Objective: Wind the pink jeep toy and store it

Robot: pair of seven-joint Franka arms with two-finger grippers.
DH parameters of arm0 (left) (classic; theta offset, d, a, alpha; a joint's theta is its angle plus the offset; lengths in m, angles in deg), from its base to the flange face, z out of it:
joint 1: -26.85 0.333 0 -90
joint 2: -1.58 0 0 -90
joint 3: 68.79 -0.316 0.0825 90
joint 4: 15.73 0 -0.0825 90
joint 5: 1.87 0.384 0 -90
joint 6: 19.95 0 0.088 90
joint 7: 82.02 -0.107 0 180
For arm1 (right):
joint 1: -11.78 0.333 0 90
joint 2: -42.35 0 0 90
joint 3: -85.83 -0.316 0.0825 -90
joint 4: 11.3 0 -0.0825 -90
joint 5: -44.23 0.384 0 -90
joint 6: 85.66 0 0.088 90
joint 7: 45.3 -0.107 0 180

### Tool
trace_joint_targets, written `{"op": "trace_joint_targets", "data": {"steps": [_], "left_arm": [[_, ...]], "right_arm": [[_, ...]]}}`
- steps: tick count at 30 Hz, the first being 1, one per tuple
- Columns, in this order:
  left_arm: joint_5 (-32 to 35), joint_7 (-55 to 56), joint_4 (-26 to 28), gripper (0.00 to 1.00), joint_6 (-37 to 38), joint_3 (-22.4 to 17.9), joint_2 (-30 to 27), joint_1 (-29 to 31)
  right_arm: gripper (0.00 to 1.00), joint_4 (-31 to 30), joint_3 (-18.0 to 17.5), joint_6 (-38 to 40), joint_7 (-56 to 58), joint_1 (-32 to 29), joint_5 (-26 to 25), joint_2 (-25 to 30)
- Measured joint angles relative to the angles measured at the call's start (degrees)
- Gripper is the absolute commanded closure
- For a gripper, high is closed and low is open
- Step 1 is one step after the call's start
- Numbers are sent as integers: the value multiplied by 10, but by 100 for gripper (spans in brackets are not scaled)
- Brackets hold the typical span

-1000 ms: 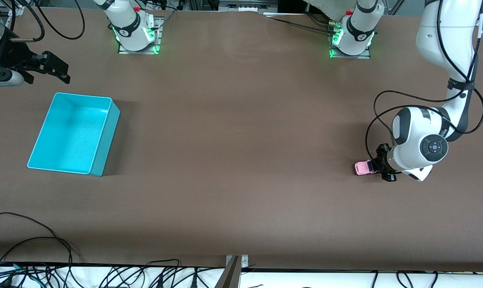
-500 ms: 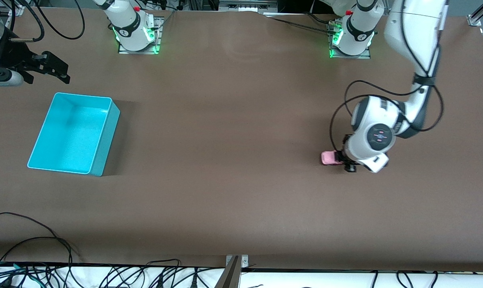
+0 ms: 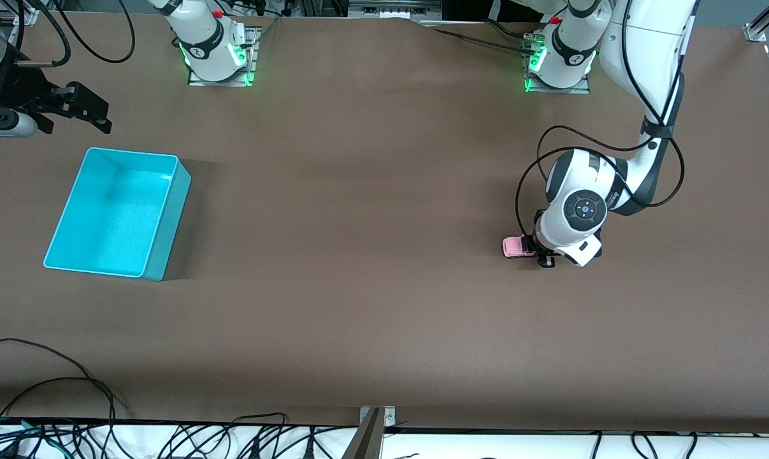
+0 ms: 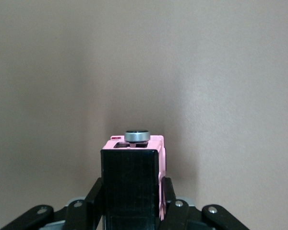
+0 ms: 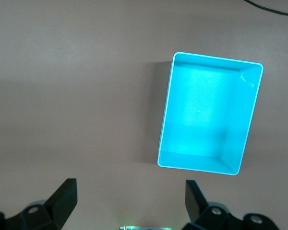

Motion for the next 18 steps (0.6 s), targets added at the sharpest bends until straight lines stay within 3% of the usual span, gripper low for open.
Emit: {"op": "trace_joint_targets", "data": {"steps": [18], "left_arm": [[0,-22,12,99,-13,0,-3,23]], "right_arm": [[0,0,0,1,0,0,0,0]]}}
